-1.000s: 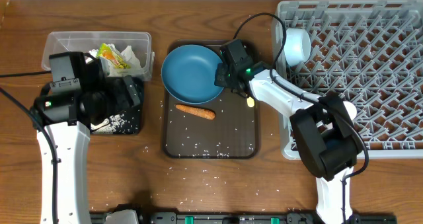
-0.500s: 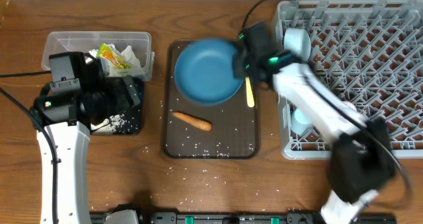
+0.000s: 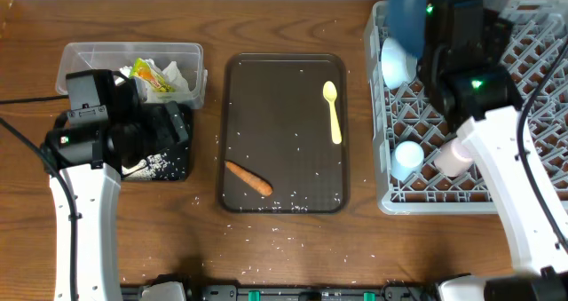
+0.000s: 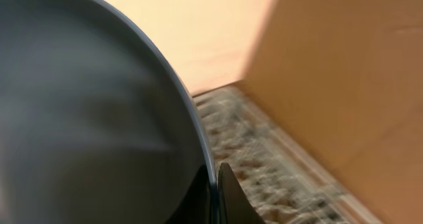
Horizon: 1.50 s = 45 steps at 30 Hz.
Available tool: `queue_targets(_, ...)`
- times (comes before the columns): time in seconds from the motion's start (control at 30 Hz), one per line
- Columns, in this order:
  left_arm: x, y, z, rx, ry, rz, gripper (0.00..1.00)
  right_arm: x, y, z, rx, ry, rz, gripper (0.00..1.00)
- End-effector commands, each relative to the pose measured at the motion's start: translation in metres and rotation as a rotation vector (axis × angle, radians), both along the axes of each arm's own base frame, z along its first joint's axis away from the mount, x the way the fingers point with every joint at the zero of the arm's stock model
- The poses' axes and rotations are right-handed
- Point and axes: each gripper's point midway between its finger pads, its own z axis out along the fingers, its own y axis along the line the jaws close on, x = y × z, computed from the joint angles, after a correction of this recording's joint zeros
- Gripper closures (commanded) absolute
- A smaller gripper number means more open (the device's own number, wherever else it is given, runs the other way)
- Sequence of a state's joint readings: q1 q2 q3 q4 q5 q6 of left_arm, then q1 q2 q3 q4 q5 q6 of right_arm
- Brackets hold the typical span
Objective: Sort waste into correct bins and load items into the dishwasher rack
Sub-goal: 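Lift the blue bowl right and stand it upright in the rack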
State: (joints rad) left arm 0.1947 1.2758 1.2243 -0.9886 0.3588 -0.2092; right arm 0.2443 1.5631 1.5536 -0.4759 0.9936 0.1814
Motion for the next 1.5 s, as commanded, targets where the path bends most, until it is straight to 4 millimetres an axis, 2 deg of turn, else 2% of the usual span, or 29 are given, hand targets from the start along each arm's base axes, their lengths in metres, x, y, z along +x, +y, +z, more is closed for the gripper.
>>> queue_targets(0.0, 0.001, 0.004, -0.001, 0.013, 0.003, 0.006, 0.07, -0.011, -0.042, 0.011, -0.150, 0.044, -0.189, 0.99)
queue_targets(0.17, 0.000, 0.004, -0.001, 0.013, 0.004, 0.006, 0.07, 0.022, -0.076, 0.002, -0.292, 0.159, -0.206, 0.99)
queue_targets(0.3, 0.000, 0.004, -0.001, 0.013, 0.004, 0.006, 0.07, 0.045, -0.090, -0.009, -0.402, 0.247, -0.213, 0.99)
queue_targets(0.53, 0.001, 0.004, -0.001, 0.013, 0.003, 0.005, 0.07, 0.078, -0.101, -0.023, -0.582, 0.369, -0.197, 0.99)
queue_targets(0.67, 0.000, 0.004, -0.001, 0.013, 0.004, 0.006, 0.07, 0.097, -0.100, -0.041, -0.684, 0.492, -0.114, 0.98)
queue_targets(0.97, 0.000, 0.004, -0.001, 0.013, 0.004, 0.006, 0.07, 0.113, -0.113, -0.080, -0.792, 0.703, -0.013, 0.99)
queue_targets(1.2, 0.000, 0.004, -0.001, 0.013, 0.004, 0.006, 0.07, 0.117, -0.099, -0.129, -0.781, 0.868, 0.175, 0.99)
queue_targets(1.37, 0.000, 0.004, -0.001, 0.013, 0.004, 0.006, 0.06, 0.116, -0.086, -0.141, -0.731, 0.855, 0.202, 0.99)
queue_targets(1.47, 0.000, 0.004, -0.001, 0.013, 0.004, 0.006, 0.07, 0.116, -0.079, -0.145, -0.730, 0.873, 0.222, 0.89)
